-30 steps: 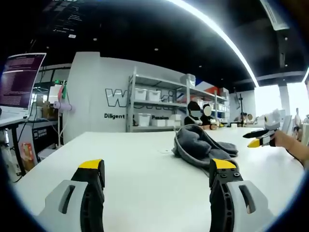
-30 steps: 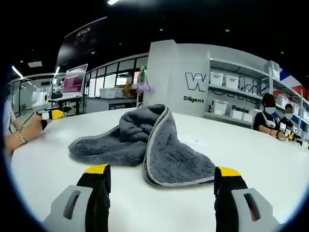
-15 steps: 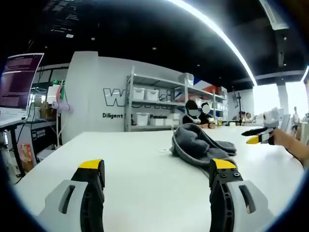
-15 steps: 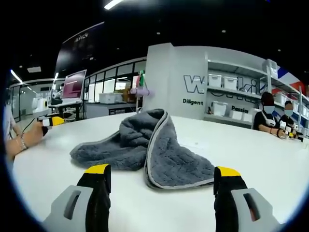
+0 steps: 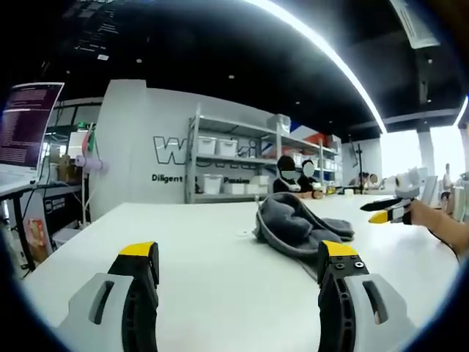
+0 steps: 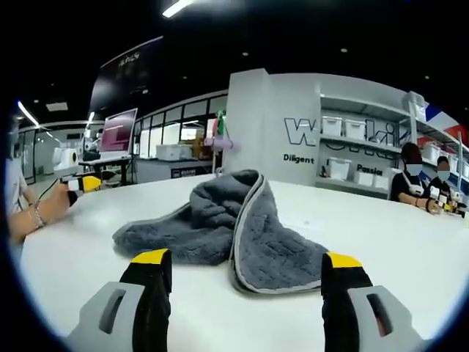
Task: Fold the towel on the table until its edges align and the towel forms a compact rectangular stack.
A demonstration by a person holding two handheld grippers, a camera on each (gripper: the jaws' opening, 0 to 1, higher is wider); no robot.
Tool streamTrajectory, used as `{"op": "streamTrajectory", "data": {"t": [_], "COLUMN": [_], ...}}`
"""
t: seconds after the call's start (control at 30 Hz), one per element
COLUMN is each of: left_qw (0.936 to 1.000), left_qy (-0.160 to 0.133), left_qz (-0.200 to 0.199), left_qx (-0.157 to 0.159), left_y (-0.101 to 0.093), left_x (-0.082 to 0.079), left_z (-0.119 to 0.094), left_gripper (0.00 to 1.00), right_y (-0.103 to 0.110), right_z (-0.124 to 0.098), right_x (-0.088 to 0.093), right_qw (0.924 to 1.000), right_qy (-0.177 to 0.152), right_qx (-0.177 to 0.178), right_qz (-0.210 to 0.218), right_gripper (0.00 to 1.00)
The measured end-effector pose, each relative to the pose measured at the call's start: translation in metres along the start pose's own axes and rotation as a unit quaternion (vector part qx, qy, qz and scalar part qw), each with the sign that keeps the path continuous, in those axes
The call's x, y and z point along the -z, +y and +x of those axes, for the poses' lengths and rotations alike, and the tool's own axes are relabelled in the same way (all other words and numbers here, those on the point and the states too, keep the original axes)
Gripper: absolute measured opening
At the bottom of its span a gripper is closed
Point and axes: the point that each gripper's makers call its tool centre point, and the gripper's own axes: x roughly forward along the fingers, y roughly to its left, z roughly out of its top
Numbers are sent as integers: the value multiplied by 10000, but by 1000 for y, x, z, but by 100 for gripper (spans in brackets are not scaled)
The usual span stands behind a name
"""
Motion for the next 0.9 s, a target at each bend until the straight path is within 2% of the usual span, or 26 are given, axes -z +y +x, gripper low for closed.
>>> {"op": "streamTrajectory", "data": {"t": [0.23, 0.43, 0.53, 0.6, 0.67, 0.77, 0.8, 0.9], "left_qw": [9999, 9997, 9990, 9981, 9966, 9937, 9924, 9908], "left_qy": [7, 27, 99, 290, 316, 353, 259, 315], "left_qz": [-103, -107, -59, 154, 266, 231, 237, 265], "left_qx": [33, 208, 421, 527, 710, 1038, 1175, 1288], "left_y": [-1, -8, -19, -28, -43, -65, -73, -84], "left_x": [2, 3, 6, 12, 13, 13, 9, 8], "left_z": [1, 4, 9, 12, 14, 17, 20, 26], "left_gripper": [88, 87, 87, 87, 87, 87, 87, 87], "right_y": [6, 17, 20, 20, 20, 20, 20, 18], "right_z": [7, 3, 1, 0, -1, -3, -5, -7], "right_x": [5, -1, -3, -3, -3, -6, -7, -10], "right_qw": [9999, 9996, 9994, 9994, 9995, 9995, 9996, 9996], "right_qy": [83, -31, -72, -82, -77, -130, -156, -201], "right_qx": [-98, -144, -179, -187, -187, -186, -192, -196], "right_qz": [-42, -251, -278, -272, -256, -201, -169, -100], "right_gripper": [83, 80, 80, 80, 80, 80, 80, 81]}}
